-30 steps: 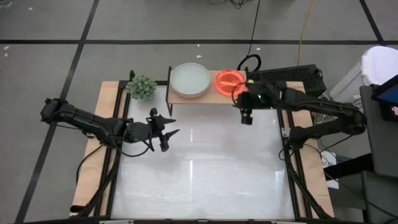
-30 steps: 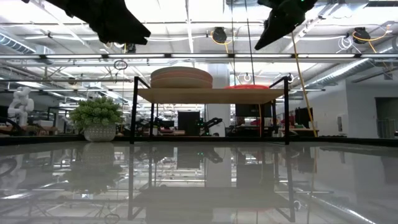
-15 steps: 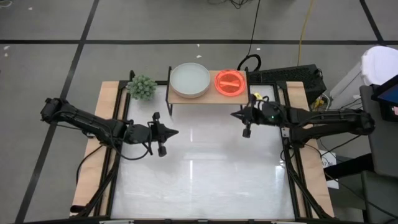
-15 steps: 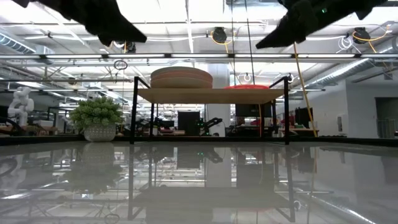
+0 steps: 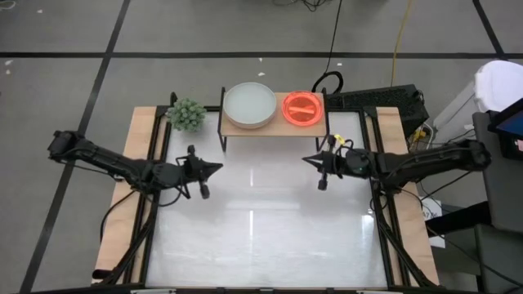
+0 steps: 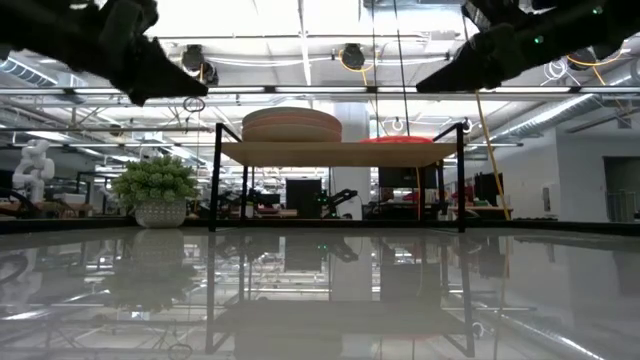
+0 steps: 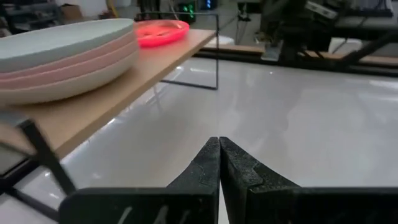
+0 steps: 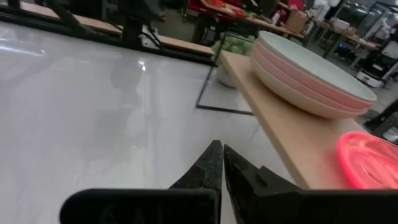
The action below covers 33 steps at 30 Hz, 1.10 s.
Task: Place and stack plates onto a shelf
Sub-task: Return to Home Position
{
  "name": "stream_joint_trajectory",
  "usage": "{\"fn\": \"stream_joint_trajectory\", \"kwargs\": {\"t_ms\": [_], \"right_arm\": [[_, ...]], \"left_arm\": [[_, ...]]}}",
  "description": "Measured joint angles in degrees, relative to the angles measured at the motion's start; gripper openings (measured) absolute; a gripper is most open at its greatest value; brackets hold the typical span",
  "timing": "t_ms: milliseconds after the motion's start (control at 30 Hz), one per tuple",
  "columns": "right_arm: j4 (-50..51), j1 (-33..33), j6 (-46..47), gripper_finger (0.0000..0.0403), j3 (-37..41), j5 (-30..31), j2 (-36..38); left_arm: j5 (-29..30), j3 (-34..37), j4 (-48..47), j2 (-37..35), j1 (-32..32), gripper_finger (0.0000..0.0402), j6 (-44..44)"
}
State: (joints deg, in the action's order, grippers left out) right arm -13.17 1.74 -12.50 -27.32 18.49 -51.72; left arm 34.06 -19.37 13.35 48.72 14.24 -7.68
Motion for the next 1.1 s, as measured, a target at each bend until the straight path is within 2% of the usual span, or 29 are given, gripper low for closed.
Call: {"fn": "stream_joint_trajectory", "kwargs": {"t_ms": [233, 500, 667, 767, 867, 1000, 1100], "right_arm": [[-6.18, 3.7, -0.42, 0.0, 5.91, 1.03, -0.27], [-6.36, 4.06, 2.43, 0.0, 12.37, -0.65, 3.28], [-6.4, 4.0, 1.66, 0.0, 14.95, -5.04, 6.97], [-6.31, 3.93, 0.0, 0.0, 16.56, -6.58, 9.73], [-6.6, 3.89, -0.13, 0.0, 18.34, -6.62, 13.19], [-8.92, 3.89, -0.26, 0.0, 21.87, -6.62, 17.82], [-8.86, 3.89, -0.3, 0.0, 24.33, -6.61, 20.94]], "left_arm": [[2.89, 7.08, 3.81, -5.92, -0.06, 0.0004, 1.92], [3.02, 11.74, 3.77, -11.51, -0.11, 0.0004, 4.07], [0.91, 14.6, 3.57, -14.36, -0.09, 0.0003, 5.85], [0.1, 16.06, 7.28, -15.66, -0.12, 0.0003, 8.11], [-2.63, 18.02, 11.42, -16.79, -0.62, 0.0003, 11.27], [-2.56, 18.83, 9.88, -17.4, -1.83, 0.0003, 11.44], [-2.66, 18.83, 12.14, -17.32, -2.1, 0.0003, 11.79]]}}
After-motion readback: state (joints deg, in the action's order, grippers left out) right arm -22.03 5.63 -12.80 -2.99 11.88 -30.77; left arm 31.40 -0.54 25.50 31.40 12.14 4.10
